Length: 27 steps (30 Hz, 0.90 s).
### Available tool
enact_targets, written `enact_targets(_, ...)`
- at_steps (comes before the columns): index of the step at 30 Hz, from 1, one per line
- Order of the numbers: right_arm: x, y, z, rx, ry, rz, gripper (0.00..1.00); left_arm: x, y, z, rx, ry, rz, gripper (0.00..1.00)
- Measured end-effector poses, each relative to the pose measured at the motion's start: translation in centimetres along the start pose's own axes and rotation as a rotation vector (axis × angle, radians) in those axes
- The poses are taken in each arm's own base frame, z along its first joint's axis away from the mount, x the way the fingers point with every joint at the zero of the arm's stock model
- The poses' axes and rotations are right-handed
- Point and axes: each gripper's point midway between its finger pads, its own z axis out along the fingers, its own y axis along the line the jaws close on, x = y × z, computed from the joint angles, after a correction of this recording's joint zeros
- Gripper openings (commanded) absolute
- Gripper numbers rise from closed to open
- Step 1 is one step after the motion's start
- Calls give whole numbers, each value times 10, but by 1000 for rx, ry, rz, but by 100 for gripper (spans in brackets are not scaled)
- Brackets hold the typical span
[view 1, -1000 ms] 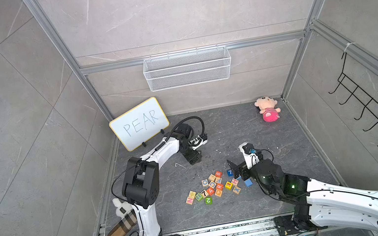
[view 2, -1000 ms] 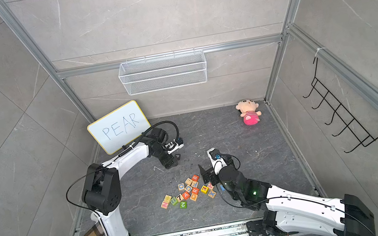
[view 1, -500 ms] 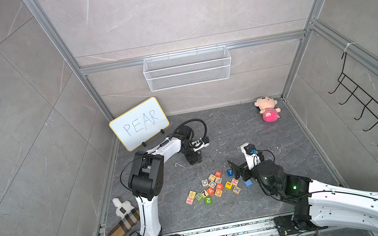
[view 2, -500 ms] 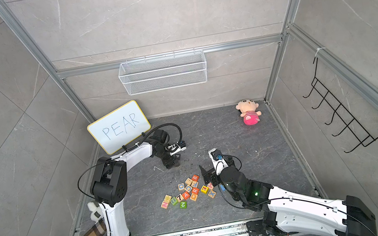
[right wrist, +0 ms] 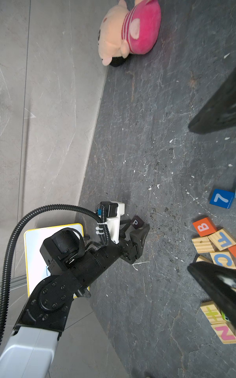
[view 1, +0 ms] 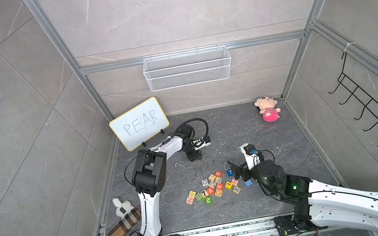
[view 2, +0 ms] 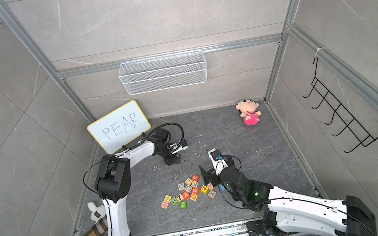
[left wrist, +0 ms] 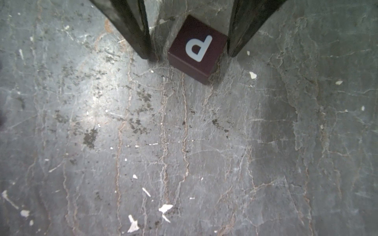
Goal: Spell the uppercase word “pear” with letter blocks
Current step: Adjust the letter block at the center of the board.
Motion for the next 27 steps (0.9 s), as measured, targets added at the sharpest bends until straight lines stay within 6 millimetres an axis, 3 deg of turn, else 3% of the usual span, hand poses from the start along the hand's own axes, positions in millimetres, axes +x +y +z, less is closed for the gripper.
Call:
enact_targets(20,5,5,3,-20,19,10,99,-9,10,2,-33,-38,-16,33)
enact_targets(27,5,5,3,-22,18,11,99,-8,14,2,-55,-30,-104,26)
